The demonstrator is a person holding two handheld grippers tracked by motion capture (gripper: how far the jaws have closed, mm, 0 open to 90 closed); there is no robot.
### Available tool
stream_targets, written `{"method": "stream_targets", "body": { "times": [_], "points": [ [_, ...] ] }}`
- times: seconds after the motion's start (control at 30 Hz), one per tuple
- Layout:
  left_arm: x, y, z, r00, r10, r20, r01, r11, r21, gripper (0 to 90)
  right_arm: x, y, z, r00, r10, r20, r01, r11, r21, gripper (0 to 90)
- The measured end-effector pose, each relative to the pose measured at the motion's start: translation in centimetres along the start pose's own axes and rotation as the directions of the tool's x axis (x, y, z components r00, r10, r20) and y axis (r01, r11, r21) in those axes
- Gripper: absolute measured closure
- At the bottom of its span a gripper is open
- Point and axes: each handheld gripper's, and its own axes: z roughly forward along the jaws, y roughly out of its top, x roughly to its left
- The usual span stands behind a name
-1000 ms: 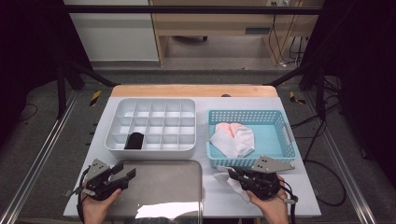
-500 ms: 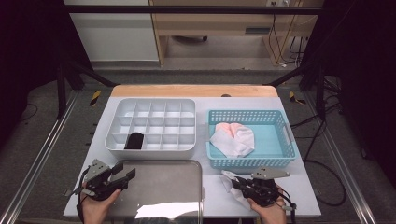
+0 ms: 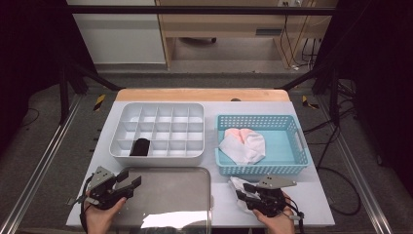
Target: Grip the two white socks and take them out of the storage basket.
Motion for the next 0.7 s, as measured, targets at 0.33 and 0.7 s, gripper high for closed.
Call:
{"method": "stream_targets", "body": {
  "times": [0.33,0.7],
  "points": [
    [0.0,0.0,0.1,1.0000,0.000,-0.001,0.000,1.0000,0.002,40.0,-0.1,1.7,-1.6,0.9978,-0.008,0.066,0.015,0.9943,-0.106,45.8],
    [0.0,0.0,0.1,1.0000,-0.001,-0.002,0.001,1.0000,0.004,40.0,-2.3,6.0,-2.5,0.9880,0.029,0.152,-0.004,0.9869,-0.161,43.0]
  ]
}}
